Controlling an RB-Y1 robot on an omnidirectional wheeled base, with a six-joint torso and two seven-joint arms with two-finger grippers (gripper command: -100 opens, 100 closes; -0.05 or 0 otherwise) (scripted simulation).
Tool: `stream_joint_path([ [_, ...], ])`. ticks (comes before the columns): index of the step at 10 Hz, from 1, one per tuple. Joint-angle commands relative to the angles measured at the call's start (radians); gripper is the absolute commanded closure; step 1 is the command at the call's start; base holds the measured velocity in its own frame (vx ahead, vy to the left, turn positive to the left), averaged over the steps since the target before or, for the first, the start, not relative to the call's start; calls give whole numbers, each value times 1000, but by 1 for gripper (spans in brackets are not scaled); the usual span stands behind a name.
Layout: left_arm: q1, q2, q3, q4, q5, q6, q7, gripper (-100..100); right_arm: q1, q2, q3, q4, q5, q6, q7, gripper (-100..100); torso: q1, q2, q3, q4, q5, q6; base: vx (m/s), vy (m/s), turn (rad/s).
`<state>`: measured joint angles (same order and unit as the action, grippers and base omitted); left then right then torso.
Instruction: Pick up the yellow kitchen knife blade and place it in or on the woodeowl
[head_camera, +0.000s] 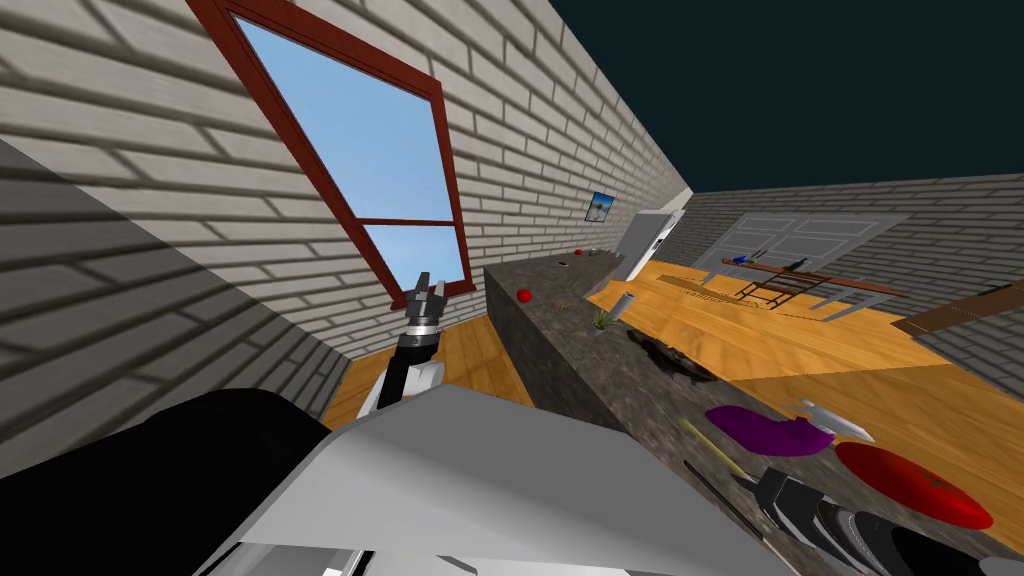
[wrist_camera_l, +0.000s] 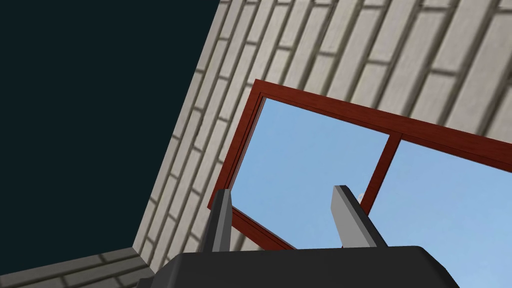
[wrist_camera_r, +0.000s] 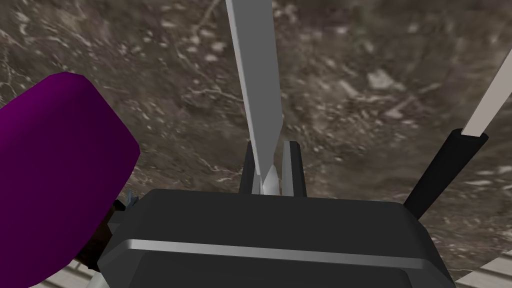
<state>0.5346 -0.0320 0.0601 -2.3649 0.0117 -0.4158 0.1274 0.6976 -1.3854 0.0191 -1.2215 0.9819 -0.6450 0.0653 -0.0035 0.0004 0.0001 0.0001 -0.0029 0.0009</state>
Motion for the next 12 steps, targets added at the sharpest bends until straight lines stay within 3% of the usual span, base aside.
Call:
stream_joint_path([
  [1, 0, 0, 0, 0, 0, 0, 0, 0, 0, 0, 0, 0, 0, 0, 0, 100, 0, 0, 0, 0, 0, 0, 1, -1, 15],
  [3, 0, 0, 0, 0, 0, 0, 0, 0, -1, -1, -1, 0, 0, 0, 1, 100, -1, 0, 0, 0, -1, 1, 0, 0, 0],
  [4, 0, 0, 0, 0, 0, 0, 0, 0, -1, -1, -1, 0, 0, 0, 2, 0, -1, 0, 0, 0, -1, 1, 0, 0, 0],
  [5, 0, 0, 0, 0, 0, 0, 0, 0, -15, 2, -7, 40, -7, -27, 11, 100, -1, 0, 0, 0, -1, 1, -36, 28, 117],
  [12, 0, 0, 0, 0, 0, 0, 0, 0, -77, 17, -41, 223, -34, -152, 76, 100, 2, 4, 2, 1, 0, 2, -53, 42, 80],
])
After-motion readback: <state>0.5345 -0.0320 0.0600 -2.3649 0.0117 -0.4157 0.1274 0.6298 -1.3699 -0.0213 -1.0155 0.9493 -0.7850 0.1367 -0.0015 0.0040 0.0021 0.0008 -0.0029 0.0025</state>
